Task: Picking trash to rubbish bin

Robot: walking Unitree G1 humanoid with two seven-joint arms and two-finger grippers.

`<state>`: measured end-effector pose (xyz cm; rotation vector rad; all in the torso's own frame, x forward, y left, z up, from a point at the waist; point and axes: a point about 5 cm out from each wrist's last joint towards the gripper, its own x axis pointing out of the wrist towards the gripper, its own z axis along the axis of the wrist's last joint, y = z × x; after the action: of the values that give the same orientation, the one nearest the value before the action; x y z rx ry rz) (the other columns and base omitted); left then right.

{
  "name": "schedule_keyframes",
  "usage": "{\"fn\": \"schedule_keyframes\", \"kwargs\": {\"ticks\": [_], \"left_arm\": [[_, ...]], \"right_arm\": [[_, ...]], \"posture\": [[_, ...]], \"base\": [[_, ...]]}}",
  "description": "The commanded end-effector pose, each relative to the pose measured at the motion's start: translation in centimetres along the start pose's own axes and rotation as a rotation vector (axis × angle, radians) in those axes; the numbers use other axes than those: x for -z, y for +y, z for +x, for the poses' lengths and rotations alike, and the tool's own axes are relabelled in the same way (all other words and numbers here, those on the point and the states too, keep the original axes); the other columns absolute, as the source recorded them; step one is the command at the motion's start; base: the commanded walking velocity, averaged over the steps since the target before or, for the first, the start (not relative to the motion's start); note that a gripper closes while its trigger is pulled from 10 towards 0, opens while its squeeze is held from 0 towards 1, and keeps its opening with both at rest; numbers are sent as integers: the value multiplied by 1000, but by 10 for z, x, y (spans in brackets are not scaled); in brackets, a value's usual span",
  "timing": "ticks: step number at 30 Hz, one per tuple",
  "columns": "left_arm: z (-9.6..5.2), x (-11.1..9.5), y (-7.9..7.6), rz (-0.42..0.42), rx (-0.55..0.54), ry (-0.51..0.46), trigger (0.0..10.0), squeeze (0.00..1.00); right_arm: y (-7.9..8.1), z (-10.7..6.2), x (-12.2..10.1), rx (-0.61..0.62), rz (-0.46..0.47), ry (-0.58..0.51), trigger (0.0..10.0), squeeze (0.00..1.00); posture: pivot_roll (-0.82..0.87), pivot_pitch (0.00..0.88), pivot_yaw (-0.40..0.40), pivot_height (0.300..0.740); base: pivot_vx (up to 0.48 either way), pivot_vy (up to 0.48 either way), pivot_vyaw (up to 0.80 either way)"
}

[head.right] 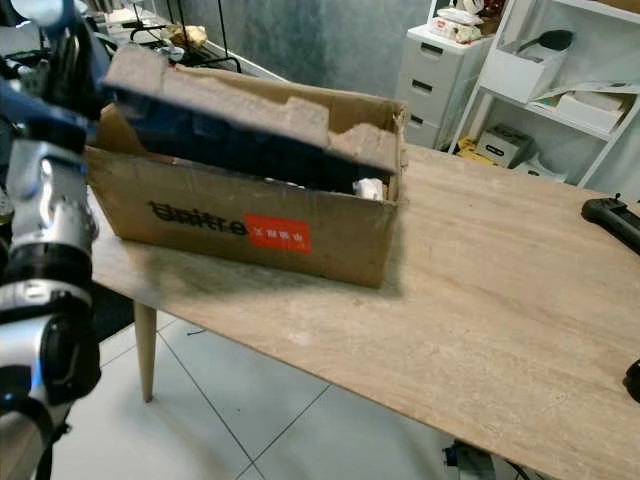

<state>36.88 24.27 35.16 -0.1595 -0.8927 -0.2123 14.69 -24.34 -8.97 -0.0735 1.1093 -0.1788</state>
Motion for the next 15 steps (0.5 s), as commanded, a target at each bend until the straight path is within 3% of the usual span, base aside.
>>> {"fn": "schedule_keyframes", "kwargs": {"ticks": [1,3,4,8,9,15], "left_arm": [[5,-6,-3,36,35,-13,10000,0],[9,-3,-21,51,176,23,10000,0],[9,-3,-21,51,176,23,10000,0],[-2,20,-53,139,401,155,10000,0],[-2,20,-53,139,401,155,10000,0],[-12,37,-57,321,467,268,10000,0]], "right_arm": [[-1,0,3,2,7,7,10000,0],[-1,0,4,1,9,8,10000,0],[-1,0,4,1,9,8,10000,0],[-2,0,3,3,7,8,10000,0],[-2,0,3,3,7,8,10000,0],[-2,0,2,2,3,5,10000,0]], "posture": [[6,78,-38,740],[3,77,-38,740],[3,77,-38,740],[3,73,-39,740],[3,73,-39,740],[-1,69,-41,740]], "base": [[0,0,0],[0,0,0],[0,0,0],[0,0,0],[0,0,0],[0,0,0]]}}
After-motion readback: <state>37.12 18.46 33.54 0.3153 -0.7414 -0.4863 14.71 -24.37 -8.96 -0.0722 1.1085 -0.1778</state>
